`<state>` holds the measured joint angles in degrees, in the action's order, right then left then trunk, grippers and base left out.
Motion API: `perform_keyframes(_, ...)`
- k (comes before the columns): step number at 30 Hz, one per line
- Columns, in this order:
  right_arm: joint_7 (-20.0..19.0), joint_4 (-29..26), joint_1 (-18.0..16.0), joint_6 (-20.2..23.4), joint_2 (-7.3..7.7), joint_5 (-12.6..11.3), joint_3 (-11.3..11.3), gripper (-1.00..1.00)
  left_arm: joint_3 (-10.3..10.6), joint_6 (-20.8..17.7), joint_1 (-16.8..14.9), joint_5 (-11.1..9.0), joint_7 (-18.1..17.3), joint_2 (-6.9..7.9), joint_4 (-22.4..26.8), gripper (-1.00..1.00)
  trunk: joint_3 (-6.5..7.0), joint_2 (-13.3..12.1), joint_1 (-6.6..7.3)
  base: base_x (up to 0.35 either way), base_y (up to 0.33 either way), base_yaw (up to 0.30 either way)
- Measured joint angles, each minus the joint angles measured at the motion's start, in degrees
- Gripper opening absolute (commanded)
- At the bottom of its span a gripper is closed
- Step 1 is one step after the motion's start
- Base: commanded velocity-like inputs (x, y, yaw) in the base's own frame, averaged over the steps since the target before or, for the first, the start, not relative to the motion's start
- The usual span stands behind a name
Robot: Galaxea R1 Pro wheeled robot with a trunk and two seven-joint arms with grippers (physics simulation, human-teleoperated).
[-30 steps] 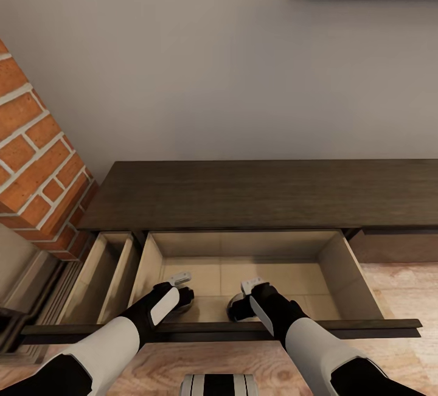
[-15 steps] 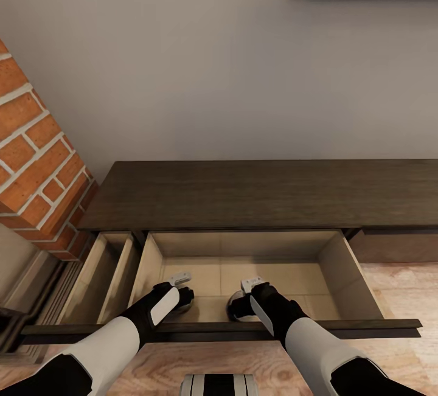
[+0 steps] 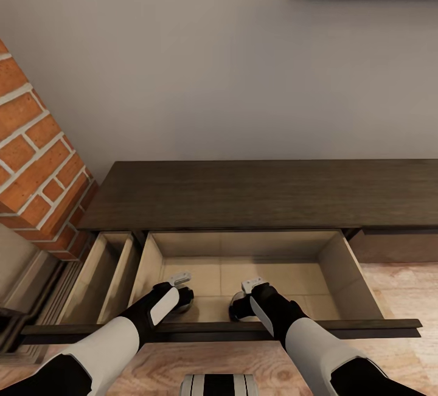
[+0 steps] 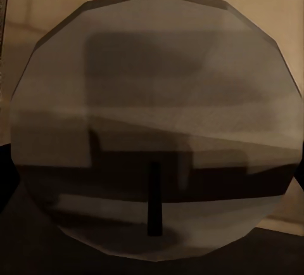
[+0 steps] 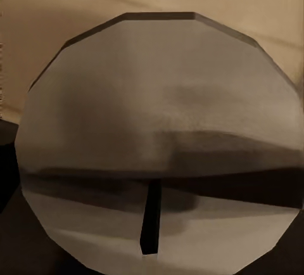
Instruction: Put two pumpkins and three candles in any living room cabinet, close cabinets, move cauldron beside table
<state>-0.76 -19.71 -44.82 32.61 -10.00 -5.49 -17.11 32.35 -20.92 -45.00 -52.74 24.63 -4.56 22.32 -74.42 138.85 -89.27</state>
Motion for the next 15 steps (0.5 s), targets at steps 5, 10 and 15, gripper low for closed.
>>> perform_keyframes(5, 0.5, 0.0, 0.0, -0.1, 0.0, 0.1, -0.2, 1.0, 0.0, 0.0, 0.0, 0.0, 0.0, 0.05, 0.0, -1.0, 0.0, 0.0, 0.0, 0.0, 0.0, 0.0)
perform_keyframes(10, 1.1, 0.0, 0.0, -0.2, 0.0, 0.0, -0.3, 1.0, -0.1, -0.1, 0.0, 0.0, 0.0, 0.07, 0.0, -1.0, 0.0, 0.0, 0.0, 0.0, 0.0, 0.0)
perform_keyframes(15, 1.4, 0.0, 0.0, -0.3, 0.0, 0.0, -1.0, 1.0, -0.1, -0.1, 0.0, 0.0, 0.0, 0.07, 0.0, -1.0, 0.0, 0.0, 0.0, 0.0, 0.0, 0.0)
